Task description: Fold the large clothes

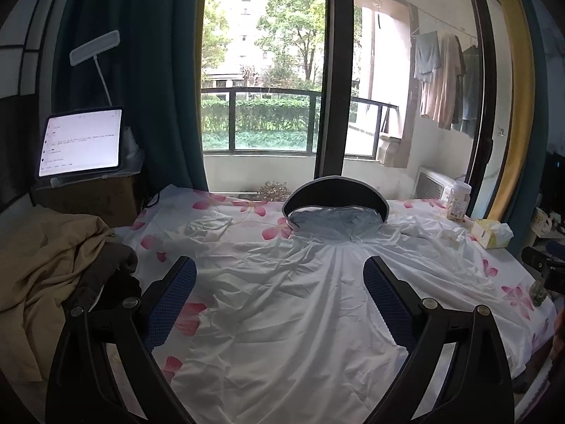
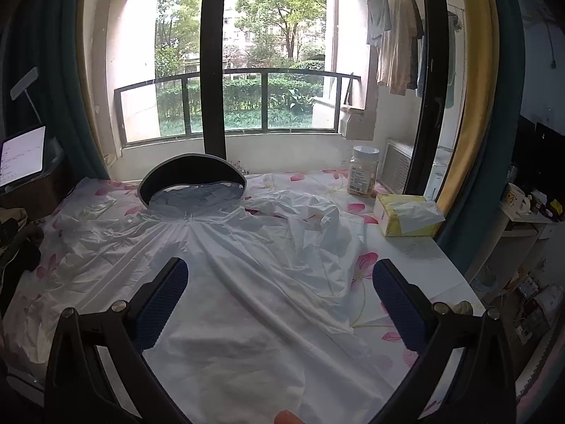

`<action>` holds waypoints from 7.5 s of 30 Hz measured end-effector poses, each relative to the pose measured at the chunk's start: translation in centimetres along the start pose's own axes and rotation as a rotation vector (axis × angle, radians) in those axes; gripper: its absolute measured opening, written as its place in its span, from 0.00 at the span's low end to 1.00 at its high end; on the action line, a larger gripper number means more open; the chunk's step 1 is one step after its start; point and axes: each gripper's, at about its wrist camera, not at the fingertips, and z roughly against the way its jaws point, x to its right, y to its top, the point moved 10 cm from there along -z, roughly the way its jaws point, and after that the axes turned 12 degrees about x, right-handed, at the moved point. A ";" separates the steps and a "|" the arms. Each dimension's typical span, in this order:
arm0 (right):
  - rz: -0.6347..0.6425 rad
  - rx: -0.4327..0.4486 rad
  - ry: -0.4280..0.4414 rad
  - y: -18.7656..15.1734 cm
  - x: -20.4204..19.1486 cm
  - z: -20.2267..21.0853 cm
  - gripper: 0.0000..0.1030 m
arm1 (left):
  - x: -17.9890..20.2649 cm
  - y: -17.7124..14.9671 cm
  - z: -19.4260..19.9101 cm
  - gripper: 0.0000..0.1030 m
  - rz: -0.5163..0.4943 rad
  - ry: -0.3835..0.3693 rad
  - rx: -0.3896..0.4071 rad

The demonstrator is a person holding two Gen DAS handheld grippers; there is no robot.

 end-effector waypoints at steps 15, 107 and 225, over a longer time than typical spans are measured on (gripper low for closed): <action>-0.002 0.007 0.025 0.3 -0.7 0.3 1.00 | 0.1 0.0 0.4 0.95 -0.005 -0.015 0.012; 0.041 -0.416 0.164 -0.6 9.3 -35.6 0.50 | 0.0 -4.8 -21.6 0.95 0.031 0.043 -0.269; -0.069 -0.391 0.524 -6.6 -20.0 -15.2 0.77 | -11.5 -5.4 -13.3 0.95 0.078 0.136 -0.297</action>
